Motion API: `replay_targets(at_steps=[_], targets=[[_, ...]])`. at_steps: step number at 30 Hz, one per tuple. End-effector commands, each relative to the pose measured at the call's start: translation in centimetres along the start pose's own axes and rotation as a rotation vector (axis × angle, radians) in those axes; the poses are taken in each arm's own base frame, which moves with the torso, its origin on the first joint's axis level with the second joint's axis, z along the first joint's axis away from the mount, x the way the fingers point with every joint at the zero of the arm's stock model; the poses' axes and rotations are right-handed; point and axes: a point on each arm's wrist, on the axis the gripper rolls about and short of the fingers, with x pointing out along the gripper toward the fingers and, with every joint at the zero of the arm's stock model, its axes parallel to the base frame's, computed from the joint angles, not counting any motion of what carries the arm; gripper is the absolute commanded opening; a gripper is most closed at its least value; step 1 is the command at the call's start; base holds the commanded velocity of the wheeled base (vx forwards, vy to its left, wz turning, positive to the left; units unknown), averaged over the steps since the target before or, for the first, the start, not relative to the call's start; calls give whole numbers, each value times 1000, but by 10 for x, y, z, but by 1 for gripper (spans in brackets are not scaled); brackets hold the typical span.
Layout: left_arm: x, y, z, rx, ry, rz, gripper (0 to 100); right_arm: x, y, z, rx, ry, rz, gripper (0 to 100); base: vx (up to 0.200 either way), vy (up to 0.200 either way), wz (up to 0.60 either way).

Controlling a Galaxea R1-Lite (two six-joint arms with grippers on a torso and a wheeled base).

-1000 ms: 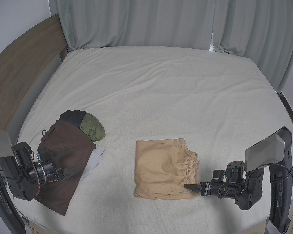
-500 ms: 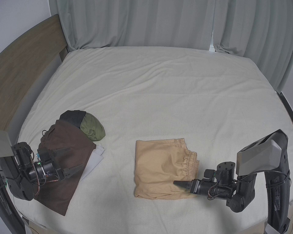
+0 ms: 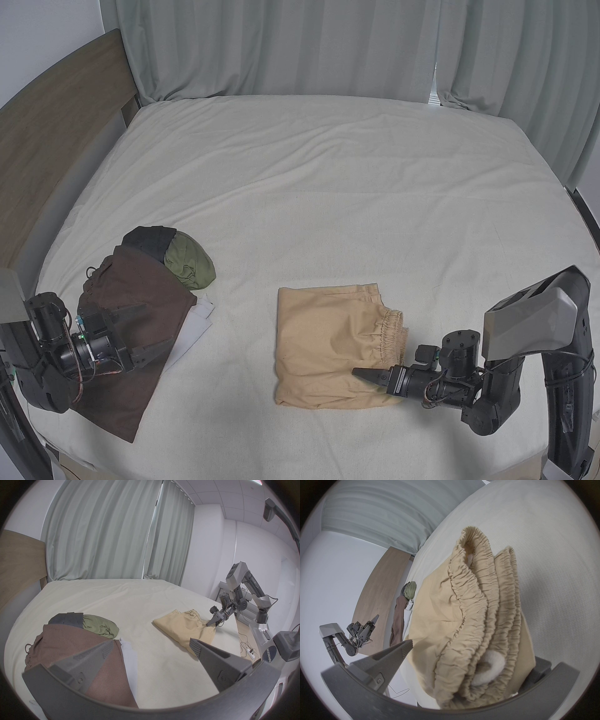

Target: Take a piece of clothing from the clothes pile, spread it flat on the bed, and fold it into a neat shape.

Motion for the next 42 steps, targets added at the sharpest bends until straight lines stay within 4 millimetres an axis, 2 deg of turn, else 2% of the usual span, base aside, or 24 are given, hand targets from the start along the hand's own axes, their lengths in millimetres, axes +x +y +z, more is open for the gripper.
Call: replay_targets(at_steps=[1, 2, 3, 42], targets=[[0, 0, -1, -3, 2, 0, 100, 0, 0, -1, 1, 5, 0, 100, 0, 0, 0], [0, 0, -1, -3, 2, 0, 100, -1, -1, -2, 2, 9, -2, 100, 0, 0, 0], [0, 0, -1, -3, 2, 0, 100, -1, -1, -2, 2, 9, -2, 0, 0, 0, 0], [0, -1, -1, -5, 4, -4, 100, -1, 1, 0, -7, 1, 2, 0, 0, 0, 0]])
